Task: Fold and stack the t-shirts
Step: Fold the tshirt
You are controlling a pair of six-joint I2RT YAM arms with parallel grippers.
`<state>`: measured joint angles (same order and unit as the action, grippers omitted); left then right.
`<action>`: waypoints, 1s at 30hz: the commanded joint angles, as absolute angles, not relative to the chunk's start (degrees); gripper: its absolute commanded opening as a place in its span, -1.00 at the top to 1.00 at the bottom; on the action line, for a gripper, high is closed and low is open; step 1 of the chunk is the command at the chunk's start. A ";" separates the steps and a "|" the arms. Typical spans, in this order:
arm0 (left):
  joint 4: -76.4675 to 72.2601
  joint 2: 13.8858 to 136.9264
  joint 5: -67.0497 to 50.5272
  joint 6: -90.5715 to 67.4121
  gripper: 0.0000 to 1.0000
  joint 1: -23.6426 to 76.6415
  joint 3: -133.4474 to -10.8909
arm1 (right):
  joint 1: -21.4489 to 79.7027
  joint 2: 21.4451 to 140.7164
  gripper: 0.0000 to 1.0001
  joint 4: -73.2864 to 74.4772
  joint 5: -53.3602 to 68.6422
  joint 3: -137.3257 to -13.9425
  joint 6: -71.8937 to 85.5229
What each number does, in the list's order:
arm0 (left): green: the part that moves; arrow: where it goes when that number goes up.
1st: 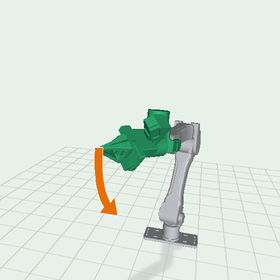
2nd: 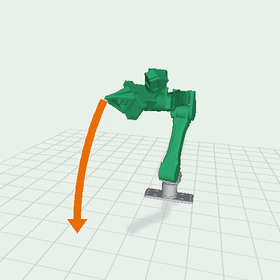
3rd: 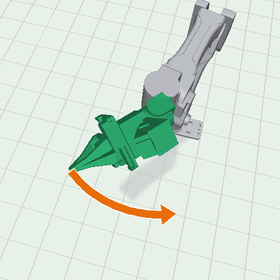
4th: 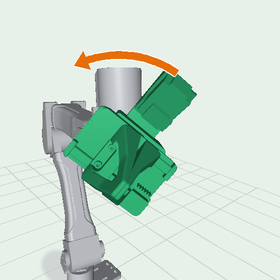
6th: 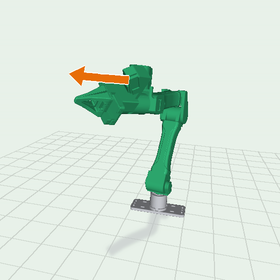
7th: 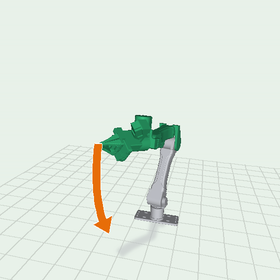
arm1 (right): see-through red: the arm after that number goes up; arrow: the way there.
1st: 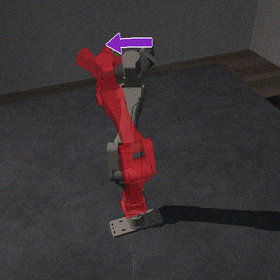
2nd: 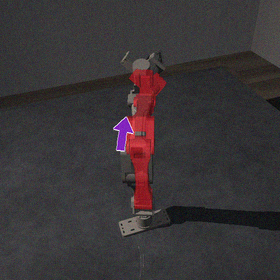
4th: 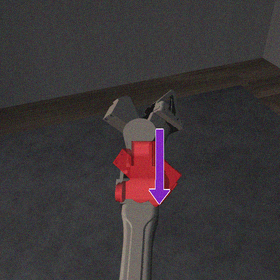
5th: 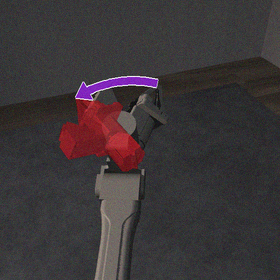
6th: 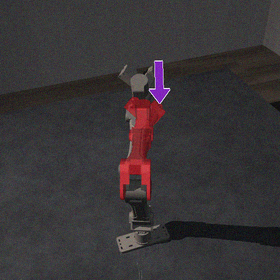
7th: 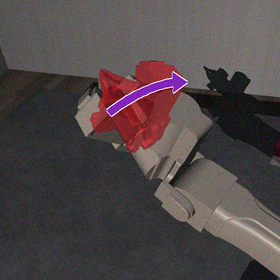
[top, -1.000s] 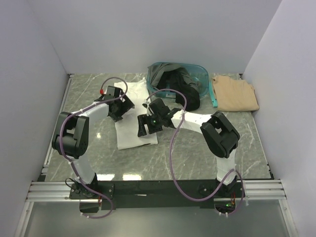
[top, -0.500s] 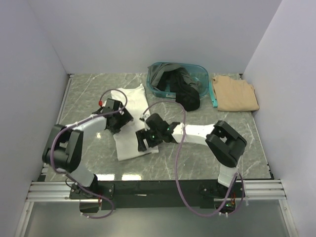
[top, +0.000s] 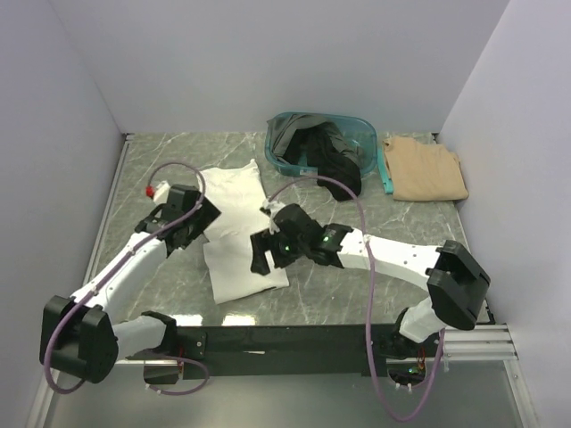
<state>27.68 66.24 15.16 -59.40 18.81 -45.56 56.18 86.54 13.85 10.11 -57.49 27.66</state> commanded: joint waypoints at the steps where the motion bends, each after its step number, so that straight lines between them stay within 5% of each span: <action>1: 27.25 68.02 19.34 -60.12 -0.99 11.00 -46.76 | 51.27 84.29 -0.74 14.07 10.53 -62.23 29.18; 11: 21.80 87.35 12.75 -54.41 -0.98 -1.22 -53.86 | 44.48 80.34 -0.73 13.89 11.25 -56.96 28.48; 19: 19.69 97.90 11.07 -49.66 -0.39 -1.49 -59.76 | 42.19 76.91 -0.73 15.56 9.23 -52.91 27.69; 24: 20.39 102.56 11.69 -47.20 -0.18 -1.32 -62.58 | 41.22 76.12 -0.72 17.04 6.61 -52.03 26.63; 27: 19.95 103.97 10.90 -45.97 0.12 -1.41 -62.67 | 40.08 74.98 -0.72 17.75 5.63 -51.86 26.02; 30: 18.99 104.33 10.02 -45.00 0.65 -1.23 -62.40 | 39.55 73.66 -0.72 17.67 5.54 -51.42 25.40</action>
